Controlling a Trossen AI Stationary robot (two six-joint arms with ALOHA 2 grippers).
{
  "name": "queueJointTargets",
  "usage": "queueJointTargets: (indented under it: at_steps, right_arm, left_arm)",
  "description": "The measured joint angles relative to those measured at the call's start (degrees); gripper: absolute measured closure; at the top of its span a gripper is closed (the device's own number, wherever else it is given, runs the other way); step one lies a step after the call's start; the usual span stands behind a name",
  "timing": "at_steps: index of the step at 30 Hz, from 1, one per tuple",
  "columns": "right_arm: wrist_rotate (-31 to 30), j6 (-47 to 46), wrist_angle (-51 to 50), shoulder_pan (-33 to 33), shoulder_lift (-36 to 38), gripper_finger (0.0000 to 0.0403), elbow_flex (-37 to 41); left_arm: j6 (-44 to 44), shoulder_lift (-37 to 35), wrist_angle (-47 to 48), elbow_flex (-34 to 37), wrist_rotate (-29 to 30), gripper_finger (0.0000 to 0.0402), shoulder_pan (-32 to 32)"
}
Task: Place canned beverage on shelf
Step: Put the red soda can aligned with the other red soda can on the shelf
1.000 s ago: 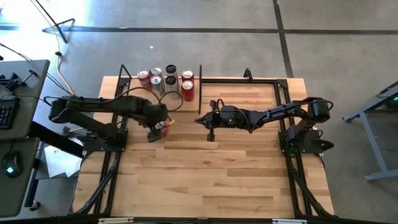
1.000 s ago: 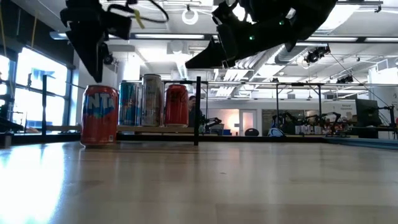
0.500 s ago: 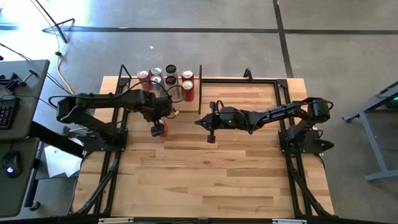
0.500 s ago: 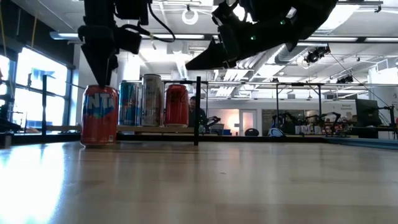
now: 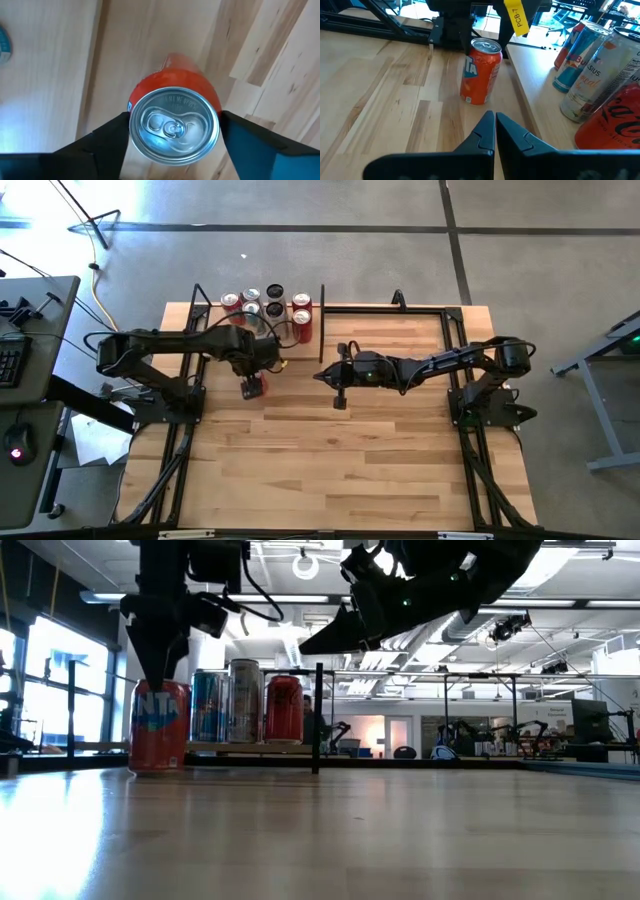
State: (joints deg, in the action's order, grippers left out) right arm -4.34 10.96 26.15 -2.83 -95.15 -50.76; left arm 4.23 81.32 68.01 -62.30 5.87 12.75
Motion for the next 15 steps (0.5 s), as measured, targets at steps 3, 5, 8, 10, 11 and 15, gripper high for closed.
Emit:
queueJointTargets:
  at_steps: [3, 5, 8, 10, 11, 15]
  right_arm:
    - [0.0, 0.0, 0.0, 0.0, 0.0, 0.0403, 0.0]
    - [0.0, 0.0, 0.0, 0.0, 0.0, 0.0403, 0.0]
    - [0.0, 0.0, 0.0, 0.0, 0.0, 0.0403, 0.0]
    - [0.0, 0.0, 0.0, 0.0, 0.0, 0.0403, 0.0]
    - [0.0, 0.0, 0.0, 0.0, 0.0, 0.0403, 0.0]
    - [0.0, 0.0, 0.0, 0.0, 0.0, 0.0403, 0.0]
  left_arm:
    - [-0.4, -0.1, 0.3, -0.1, 0.4, 0.0156, 0.0]
    - [-1.2, -0.1, 0.6, -0.1, 0.5, 0.0166, 0.0]
    - [-1.4, -0.1, 1.5, -0.1, 0.6, 0.0166, 0.2]
    - [-1.4, -0.5, 2.7, 0.0, 0.6, 0.0166, 0.7]
    - [-1.3, -0.7, 3.4, 0.1, 0.8, 0.0166, 1.1]
    - [-0.2, -2.5, 4.6, 0.3, 0.8, 0.0166, 2.8]
